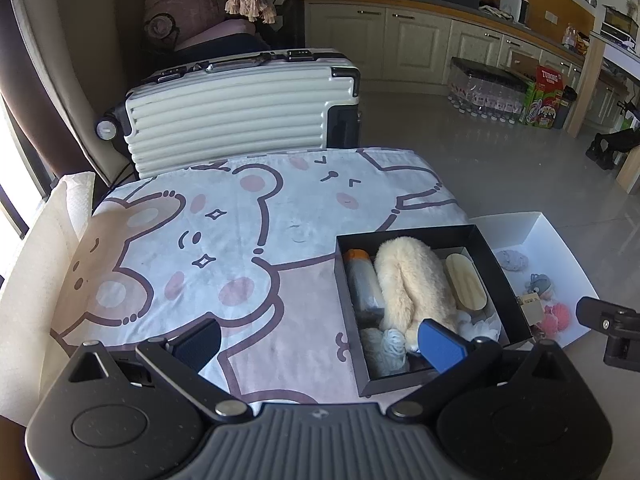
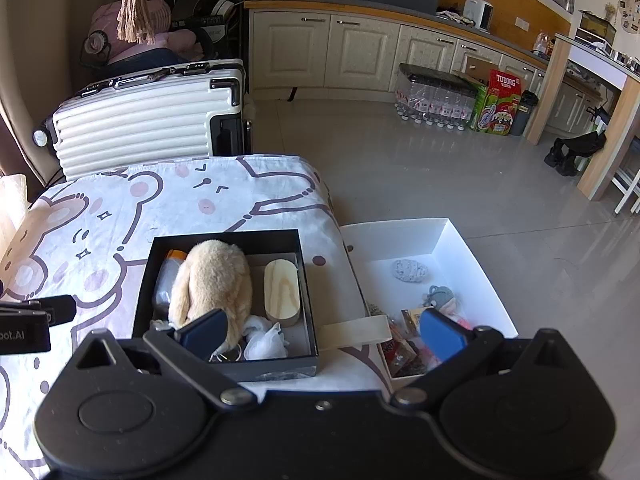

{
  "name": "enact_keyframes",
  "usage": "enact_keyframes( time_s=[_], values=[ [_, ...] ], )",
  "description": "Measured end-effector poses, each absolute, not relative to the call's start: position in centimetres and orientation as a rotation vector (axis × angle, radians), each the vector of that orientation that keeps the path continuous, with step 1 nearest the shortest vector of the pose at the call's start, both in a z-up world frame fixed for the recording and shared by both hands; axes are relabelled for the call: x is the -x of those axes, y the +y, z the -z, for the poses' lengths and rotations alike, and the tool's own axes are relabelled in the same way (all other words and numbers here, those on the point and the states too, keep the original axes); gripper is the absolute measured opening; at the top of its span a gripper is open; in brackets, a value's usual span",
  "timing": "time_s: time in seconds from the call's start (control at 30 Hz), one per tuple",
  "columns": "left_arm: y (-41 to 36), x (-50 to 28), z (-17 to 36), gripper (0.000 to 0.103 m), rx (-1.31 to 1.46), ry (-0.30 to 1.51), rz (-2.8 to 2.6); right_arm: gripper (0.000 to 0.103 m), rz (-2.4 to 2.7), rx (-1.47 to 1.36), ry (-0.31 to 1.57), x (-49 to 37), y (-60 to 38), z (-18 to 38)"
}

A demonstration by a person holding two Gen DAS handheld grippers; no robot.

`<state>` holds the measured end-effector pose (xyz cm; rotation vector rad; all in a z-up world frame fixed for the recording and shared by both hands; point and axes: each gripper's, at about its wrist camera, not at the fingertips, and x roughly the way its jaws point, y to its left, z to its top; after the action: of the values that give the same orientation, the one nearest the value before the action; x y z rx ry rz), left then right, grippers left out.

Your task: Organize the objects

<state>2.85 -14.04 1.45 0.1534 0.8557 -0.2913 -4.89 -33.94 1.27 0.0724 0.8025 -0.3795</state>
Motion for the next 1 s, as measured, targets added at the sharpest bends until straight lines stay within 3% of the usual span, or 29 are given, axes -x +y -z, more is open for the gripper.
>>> enact_keyframes(
  time_s=[1.0],
  values=[
    [-14.27, -2.84, -1.37, 0.103, -0.162, 0.864, 0.302, 0.103, 0.374, -0.072, 0.811, 4.91, -34.21, -1.11]
  ],
)
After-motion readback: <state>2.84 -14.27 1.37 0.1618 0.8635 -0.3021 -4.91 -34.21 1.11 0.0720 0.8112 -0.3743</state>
